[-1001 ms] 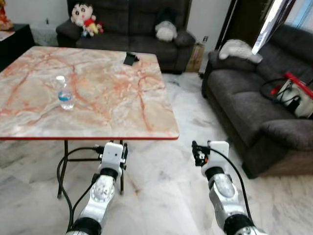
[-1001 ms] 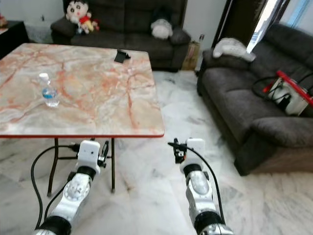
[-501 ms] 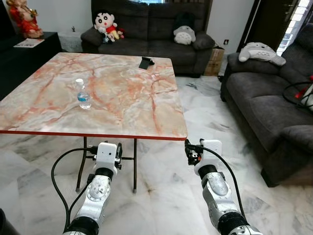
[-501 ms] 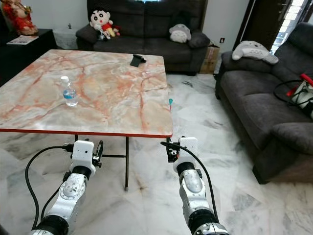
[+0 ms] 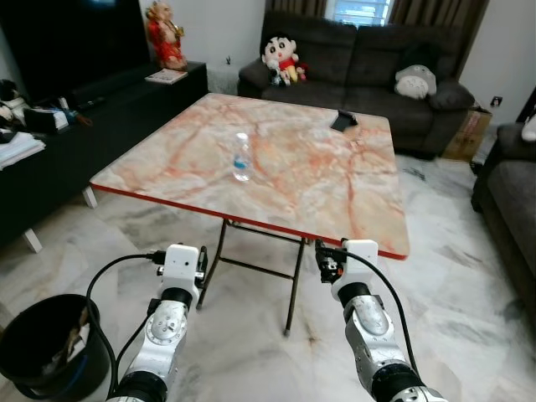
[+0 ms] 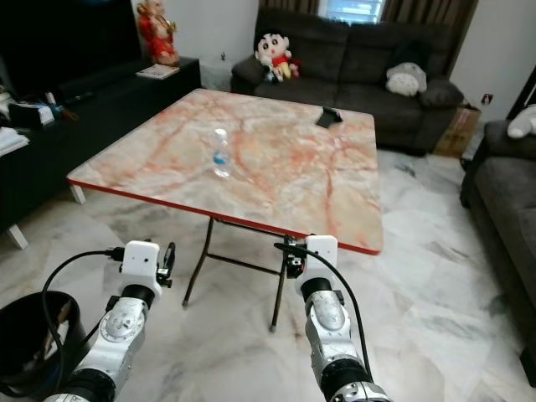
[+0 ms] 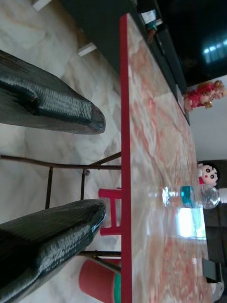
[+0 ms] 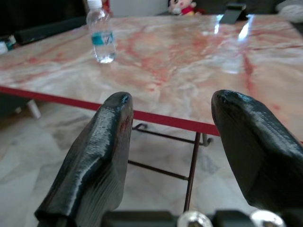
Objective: Picking trash to rubbish bin
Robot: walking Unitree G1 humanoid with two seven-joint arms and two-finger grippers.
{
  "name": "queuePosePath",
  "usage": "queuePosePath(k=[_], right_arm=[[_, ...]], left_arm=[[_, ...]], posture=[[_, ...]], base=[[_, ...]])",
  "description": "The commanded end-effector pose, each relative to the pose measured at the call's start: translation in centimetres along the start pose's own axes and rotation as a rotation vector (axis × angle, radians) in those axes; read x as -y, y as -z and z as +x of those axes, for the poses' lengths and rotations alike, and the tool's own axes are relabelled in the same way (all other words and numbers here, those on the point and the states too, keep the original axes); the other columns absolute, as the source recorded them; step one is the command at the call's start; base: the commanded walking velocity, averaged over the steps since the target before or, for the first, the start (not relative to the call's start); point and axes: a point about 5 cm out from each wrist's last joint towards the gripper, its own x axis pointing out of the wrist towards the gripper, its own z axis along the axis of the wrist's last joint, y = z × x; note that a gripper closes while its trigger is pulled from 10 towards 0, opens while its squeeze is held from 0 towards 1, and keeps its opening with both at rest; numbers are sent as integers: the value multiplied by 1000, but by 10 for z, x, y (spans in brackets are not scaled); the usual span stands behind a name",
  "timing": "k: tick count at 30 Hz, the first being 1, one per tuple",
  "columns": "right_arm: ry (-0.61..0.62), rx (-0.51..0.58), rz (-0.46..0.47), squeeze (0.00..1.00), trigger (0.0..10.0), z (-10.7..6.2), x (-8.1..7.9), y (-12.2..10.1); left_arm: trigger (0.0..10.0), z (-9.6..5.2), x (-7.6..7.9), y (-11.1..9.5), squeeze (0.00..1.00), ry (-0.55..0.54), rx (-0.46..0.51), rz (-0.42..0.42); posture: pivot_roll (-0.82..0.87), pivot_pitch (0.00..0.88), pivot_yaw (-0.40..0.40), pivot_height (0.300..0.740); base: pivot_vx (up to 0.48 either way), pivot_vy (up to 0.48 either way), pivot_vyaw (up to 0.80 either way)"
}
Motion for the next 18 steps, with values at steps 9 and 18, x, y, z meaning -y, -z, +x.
queuePosePath(k=[9, 18], right_arm=[[12, 18, -5, 0, 10000, 3, 6, -6], [10, 19, -6, 0, 10000, 3, 4, -7]], left_arm=[[10000, 5, 2, -6, 0, 10, 9, -10], [10000, 6, 1, -8, 0, -3, 13, -28]], posture=[[132, 0, -55, 740], [133, 0, -55, 740]], base=[[0, 420, 0], [0, 309, 0]])
